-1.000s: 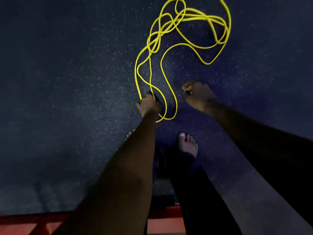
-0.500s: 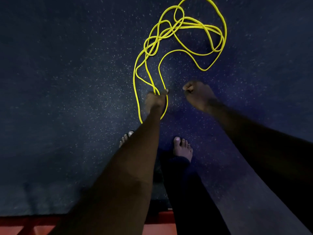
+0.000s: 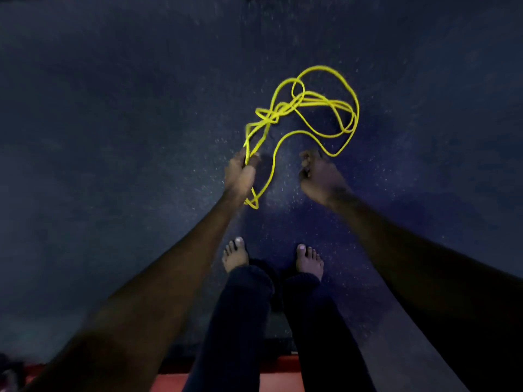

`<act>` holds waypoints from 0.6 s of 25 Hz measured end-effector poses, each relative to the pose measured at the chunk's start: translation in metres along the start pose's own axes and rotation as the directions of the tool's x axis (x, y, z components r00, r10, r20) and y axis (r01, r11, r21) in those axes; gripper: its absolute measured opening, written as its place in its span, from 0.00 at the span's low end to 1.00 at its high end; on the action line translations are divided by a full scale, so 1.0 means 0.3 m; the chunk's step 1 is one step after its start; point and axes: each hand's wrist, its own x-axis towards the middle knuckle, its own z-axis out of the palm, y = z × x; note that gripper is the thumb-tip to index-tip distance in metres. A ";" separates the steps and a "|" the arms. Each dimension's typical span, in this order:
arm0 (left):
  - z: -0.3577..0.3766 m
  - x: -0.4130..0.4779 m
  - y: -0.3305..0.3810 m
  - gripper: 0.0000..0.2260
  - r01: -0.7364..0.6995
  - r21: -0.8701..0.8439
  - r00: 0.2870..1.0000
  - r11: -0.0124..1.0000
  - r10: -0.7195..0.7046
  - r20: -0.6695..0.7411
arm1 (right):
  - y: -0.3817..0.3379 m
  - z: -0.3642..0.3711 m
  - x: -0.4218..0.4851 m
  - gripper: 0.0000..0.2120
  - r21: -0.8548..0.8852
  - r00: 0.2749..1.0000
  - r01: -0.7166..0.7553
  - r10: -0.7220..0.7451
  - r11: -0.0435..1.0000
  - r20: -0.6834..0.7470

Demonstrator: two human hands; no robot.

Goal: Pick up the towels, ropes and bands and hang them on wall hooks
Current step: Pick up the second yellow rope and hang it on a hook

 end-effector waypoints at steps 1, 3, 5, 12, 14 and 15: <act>-0.086 -0.058 0.117 0.06 -0.062 0.006 0.997 0.998 0.061 0.052 | -0.081 -0.063 -0.015 0.23 -0.003 0.999 0.032 -0.032 0.999 0.003; -0.251 -0.171 0.369 0.06 -0.123 -0.008 0.972 0.992 0.122 0.200 | -0.263 -0.207 -0.053 0.29 -0.003 0.995 0.099 -0.099 0.995 0.010; -0.409 -0.287 0.621 0.08 -0.118 -0.006 0.933 0.993 0.113 0.343 | -0.451 -0.372 -0.113 0.37 -0.050 0.985 0.172 -0.171 0.984 0.030; -0.851 -0.756 1.390 0.08 -0.176 -0.012 0.778 0.984 0.147 0.611 | -1.063 -0.833 -0.450 0.26 -0.173 0.947 0.322 -0.316 0.931 0.065; -1.019 -0.866 1.573 0.09 -0.150 -0.097 0.816 0.984 0.179 0.550 | -1.181 -0.933 -0.527 0.14 -0.201 0.961 0.269 -0.249 0.942 0.118; -1.112 -0.909 1.637 0.11 -0.117 -0.174 0.843 0.978 0.190 0.504 | -1.204 -0.973 -0.552 0.15 -0.220 0.964 0.257 -0.233 0.941 0.129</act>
